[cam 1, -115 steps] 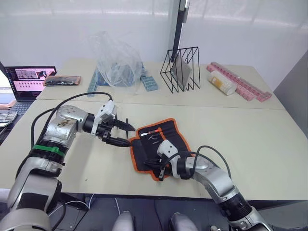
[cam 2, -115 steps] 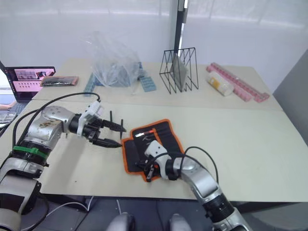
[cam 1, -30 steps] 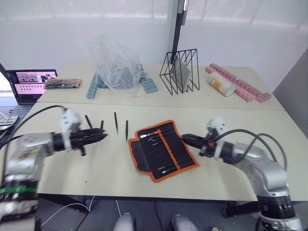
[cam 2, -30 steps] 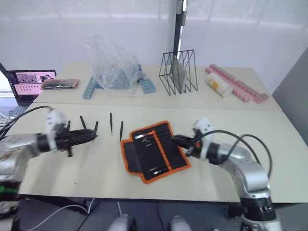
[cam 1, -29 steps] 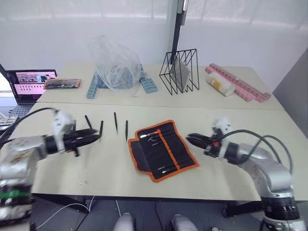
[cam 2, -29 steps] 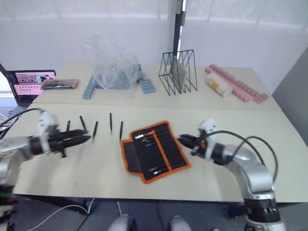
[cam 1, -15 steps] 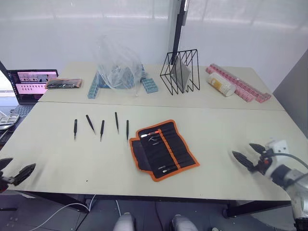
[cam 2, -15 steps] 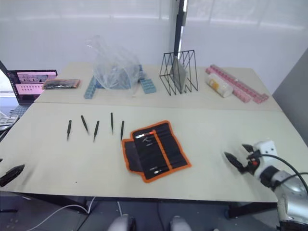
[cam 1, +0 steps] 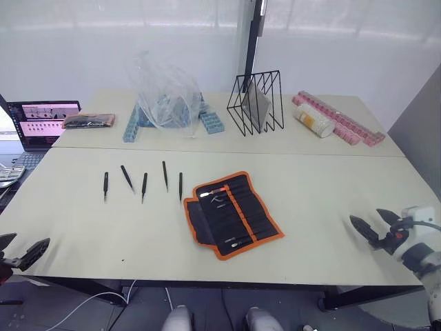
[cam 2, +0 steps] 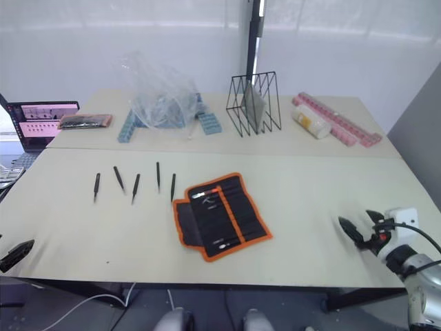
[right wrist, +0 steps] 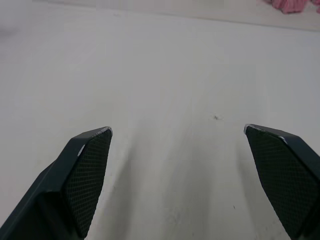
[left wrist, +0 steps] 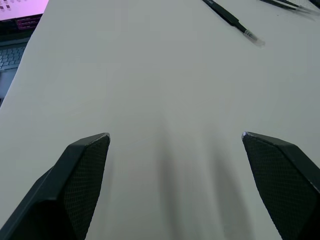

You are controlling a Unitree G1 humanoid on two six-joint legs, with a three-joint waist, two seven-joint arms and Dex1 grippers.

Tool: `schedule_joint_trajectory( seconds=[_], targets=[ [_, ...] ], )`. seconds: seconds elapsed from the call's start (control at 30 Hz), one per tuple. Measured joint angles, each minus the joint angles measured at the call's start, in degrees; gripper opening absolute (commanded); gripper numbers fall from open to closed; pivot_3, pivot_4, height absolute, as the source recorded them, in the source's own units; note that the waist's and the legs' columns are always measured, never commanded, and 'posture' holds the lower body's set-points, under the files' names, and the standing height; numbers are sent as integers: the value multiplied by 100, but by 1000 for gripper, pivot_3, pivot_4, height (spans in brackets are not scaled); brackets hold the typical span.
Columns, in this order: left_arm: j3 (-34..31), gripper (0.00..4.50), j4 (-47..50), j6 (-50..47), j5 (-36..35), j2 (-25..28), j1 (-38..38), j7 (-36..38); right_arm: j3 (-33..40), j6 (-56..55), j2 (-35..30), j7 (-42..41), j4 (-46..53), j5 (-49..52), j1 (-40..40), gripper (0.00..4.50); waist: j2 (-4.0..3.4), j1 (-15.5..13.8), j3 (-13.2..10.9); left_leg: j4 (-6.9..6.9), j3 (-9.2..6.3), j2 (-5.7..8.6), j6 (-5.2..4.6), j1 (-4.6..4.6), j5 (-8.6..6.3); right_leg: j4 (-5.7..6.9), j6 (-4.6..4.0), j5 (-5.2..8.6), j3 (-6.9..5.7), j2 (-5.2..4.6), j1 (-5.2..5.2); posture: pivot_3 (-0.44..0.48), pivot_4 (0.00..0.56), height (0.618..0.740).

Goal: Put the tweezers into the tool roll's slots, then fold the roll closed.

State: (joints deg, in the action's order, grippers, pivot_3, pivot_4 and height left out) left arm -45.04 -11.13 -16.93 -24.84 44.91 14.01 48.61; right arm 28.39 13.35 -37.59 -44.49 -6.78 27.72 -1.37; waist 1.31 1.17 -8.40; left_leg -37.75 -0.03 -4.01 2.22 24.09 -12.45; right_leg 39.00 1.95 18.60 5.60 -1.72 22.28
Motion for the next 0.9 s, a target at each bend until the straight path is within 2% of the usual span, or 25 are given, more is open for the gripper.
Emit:
schedule_joint_trajectory(
  seconds=[0.13, 0.23, 0.4, 0.57, 0.63, 0.9],
  targets=[
    [184, 4500, 600, -558, -78, -419, -193, -686, -323, 799, -24, -136, 1039, 540, 180, 4490, 3, -1, 1, 0, -5, -4, 0, 0, 0, 1, 0, 0, 0, 5, -1, 0, 150, 705],
    [403, 4500, 1153, -1196, -250, -780, -512, -1330, -1063, 1345, -59, -393, 1598, 754, 663, 4490, 4, 11, 0, -1, -8, -4, 0, 1, 0, 2, 0, -1, -1, 6, 0, 0, 150, 705],
    [737, 4500, 1700, -2026, -468, -1038, -1199, -2203, -1947, 1776, -254, -1013, 1976, 915, 1307, 4490, 9, -55, 1, -2, -25, 14, -2, 9, -1, 7, 5, -5, -4, 0, -1, 0, 150, 705],
    [1319, 4500, 1436, -2645, -368, -1136, -2048, -2871, -2574, 1871, -240, -1427, 1991, 911, 1918, 4490, 13, -47, -1, -6, -32, 17, -2, 12, -1, 8, 7, -7, -7, 0, -1, 0, 150, 705],
    [1571, 4500, 885, -2437, -45, -1182, -2404, -3103, -2670, 1919, -236, -1502, 1938, 898, 2089, 4490, 14, -47, -2, -5, -35, 16, -2, 12, -1, 11, 6, -7, -9, 2, 2, 0, 150, 705],
    [2367, 4500, -675, -1418, 729, -1189, -3552, -3150, -2811, 1993, -147, -1518, 1921, 865, 2200, 4490, 12, -93, -1, -8, -39, 22, -1, 8, 0, 25, 5, -8, -12, 0, -1, 0, 150, 705]
  ],
)
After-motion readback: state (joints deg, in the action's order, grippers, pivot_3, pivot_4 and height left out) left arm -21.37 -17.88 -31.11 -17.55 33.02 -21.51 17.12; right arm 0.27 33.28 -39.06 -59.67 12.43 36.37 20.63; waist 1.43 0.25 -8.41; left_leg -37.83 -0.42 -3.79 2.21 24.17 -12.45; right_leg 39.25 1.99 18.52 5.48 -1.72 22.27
